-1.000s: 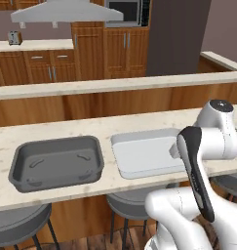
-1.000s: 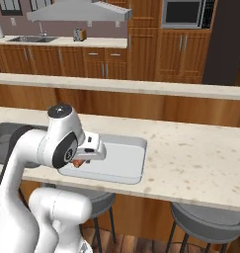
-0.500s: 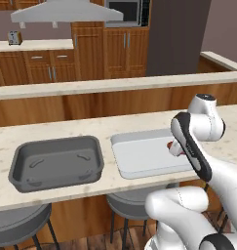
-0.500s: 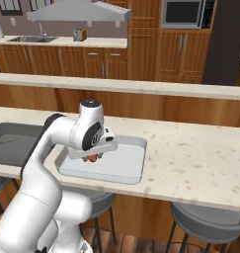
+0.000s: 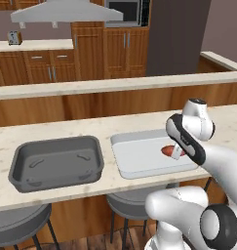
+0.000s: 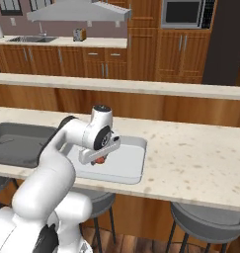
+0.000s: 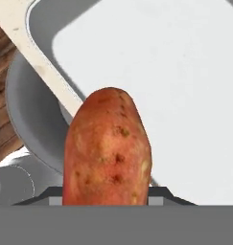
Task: Place the cold items (lime and sweet potato) from the fridge in one tupperware on the dining counter. Place the warm items (hot dog and kebab skewer) in the stove area in another tupperware.
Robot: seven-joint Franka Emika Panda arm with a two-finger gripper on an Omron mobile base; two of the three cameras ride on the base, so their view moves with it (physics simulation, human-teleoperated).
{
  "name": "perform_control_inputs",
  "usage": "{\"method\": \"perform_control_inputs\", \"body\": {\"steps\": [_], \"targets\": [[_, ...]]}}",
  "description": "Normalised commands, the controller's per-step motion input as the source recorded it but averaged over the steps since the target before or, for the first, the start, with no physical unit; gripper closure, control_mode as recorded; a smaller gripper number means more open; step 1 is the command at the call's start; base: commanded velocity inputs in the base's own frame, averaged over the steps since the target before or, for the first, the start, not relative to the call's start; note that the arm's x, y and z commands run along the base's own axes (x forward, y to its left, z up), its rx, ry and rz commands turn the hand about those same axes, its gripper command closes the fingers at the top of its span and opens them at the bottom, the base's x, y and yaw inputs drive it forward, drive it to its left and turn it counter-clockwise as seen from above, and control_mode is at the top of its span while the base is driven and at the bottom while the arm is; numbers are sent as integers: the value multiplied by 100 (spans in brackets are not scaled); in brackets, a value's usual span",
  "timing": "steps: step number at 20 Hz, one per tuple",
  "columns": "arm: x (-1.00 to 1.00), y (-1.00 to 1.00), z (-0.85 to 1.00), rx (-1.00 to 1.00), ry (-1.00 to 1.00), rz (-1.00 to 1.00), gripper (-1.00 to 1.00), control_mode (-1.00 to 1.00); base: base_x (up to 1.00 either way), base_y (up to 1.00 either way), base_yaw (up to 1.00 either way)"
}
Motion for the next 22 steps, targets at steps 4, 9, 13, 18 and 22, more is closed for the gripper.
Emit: {"method": "perform_control_inputs", "body": {"steps": [4, 9, 13, 18, 22], "targets": [[57, 0, -39, 0, 5, 20, 100, -100, 0, 0, 0], [56, 0, -27, 0, 12, 15, 100, -100, 0, 0, 0], [56, 0, -18, 2, 12, 7, 100, -100, 0, 0, 0], [49, 0, -25, 1, 6, 6, 100, -100, 0, 0, 0], [39, 0, -35, 0, 1, 6, 100, -100, 0, 0, 0]]}}
